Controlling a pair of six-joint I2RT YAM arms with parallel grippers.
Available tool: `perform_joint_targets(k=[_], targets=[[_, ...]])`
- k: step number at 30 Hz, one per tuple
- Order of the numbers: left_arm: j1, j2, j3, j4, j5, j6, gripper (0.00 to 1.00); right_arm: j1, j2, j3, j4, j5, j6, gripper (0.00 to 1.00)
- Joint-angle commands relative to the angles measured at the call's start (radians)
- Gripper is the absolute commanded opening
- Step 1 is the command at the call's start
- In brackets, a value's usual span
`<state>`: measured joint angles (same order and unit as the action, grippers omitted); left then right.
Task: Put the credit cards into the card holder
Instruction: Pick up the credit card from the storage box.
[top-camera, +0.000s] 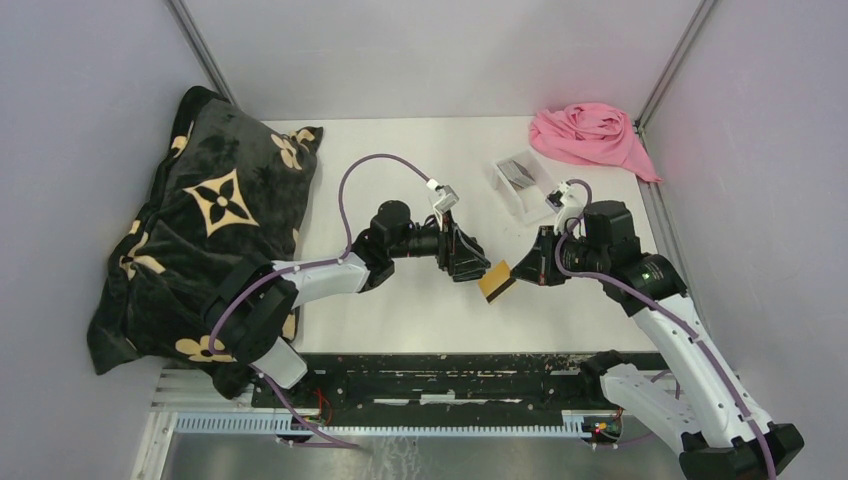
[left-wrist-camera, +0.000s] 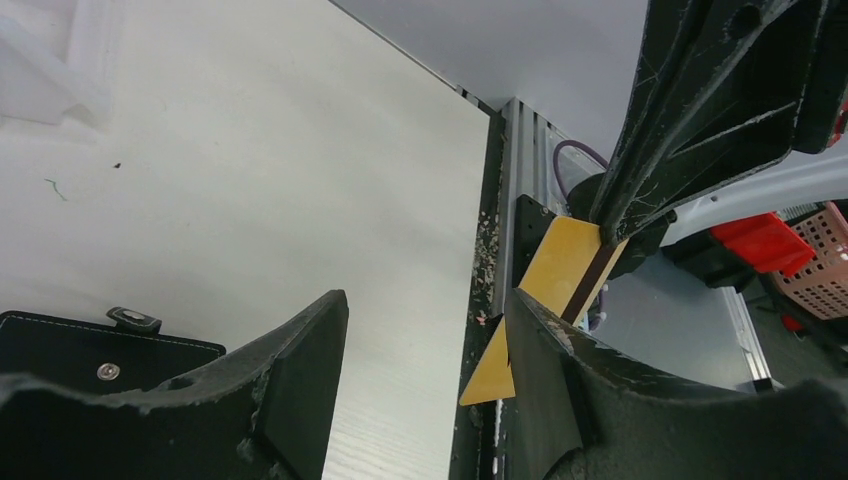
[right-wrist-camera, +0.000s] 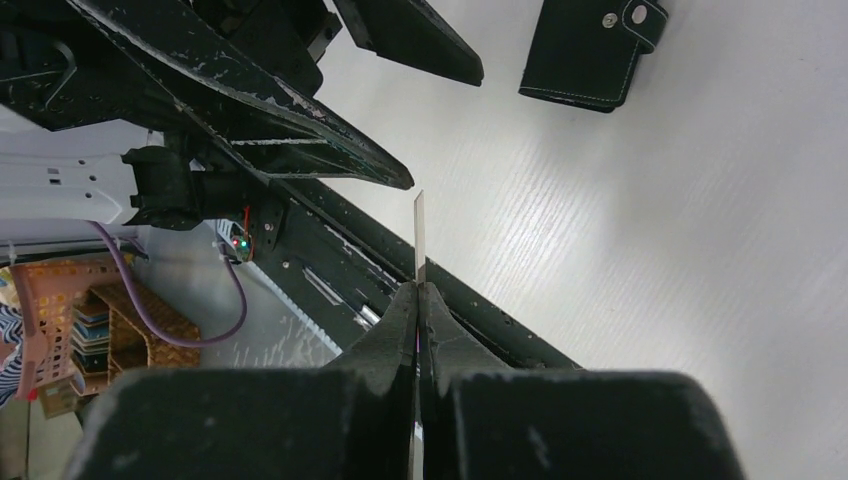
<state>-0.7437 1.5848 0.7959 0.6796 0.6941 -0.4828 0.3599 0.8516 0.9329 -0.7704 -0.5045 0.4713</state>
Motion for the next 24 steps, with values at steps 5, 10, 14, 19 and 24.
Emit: perform_joint_targets(k=[5,10,14,19,24], targets=[[-0.005,0.005,0.004,0.07,0.138,0.024,0.66,0.004,0.012,-0.008,0.074,-0.062,0.025,0.01],[-0.004,0.008,-0.018,0.086,0.172,0.014,0.66,0.003,0.032,-0.02,0.121,-0.084,0.047,0.01],[-0.004,0.014,-0.021,0.086,0.2,0.009,0.64,0.004,0.053,-0.016,0.137,-0.09,0.049,0.01],[-0.003,0.022,-0.023,0.097,0.232,-0.006,0.6,0.003,0.081,-0.014,0.154,-0.095,0.05,0.01],[-0.003,0.049,-0.019,0.135,0.268,-0.043,0.45,0.003,0.112,-0.012,0.172,-0.108,0.049,0.01]])
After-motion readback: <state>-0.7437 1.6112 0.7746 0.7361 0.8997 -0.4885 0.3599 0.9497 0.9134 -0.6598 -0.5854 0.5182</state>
